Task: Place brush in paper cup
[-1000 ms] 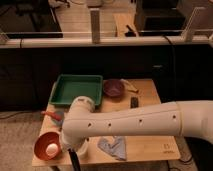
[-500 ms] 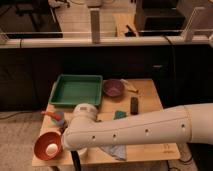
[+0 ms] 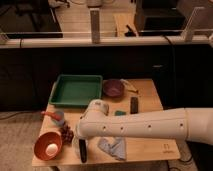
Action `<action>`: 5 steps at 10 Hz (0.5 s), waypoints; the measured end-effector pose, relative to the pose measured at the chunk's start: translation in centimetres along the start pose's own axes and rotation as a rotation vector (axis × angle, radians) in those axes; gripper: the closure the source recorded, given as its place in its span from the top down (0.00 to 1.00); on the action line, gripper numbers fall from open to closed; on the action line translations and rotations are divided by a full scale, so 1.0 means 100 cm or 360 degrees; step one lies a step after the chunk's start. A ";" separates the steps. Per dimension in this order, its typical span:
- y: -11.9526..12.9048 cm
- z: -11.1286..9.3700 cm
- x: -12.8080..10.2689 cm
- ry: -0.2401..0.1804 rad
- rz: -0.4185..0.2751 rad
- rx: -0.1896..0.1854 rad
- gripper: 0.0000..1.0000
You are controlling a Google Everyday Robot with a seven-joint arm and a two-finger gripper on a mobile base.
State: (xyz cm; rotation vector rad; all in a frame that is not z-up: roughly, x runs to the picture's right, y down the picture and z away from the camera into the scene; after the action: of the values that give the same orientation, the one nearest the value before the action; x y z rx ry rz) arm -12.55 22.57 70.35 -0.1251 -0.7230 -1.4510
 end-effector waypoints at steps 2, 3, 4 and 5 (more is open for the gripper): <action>0.005 0.011 0.008 -0.0003 0.0001 0.0009 0.80; 0.007 0.015 0.010 -0.0006 0.0007 0.0014 0.80; 0.007 0.015 0.011 -0.0004 0.0011 0.0014 0.80; 0.007 0.015 0.011 -0.0004 0.0012 0.0014 0.80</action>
State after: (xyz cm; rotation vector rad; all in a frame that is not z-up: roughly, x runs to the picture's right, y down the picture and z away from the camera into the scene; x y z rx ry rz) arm -12.54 22.50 72.28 -0.1231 -0.7303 -1.4404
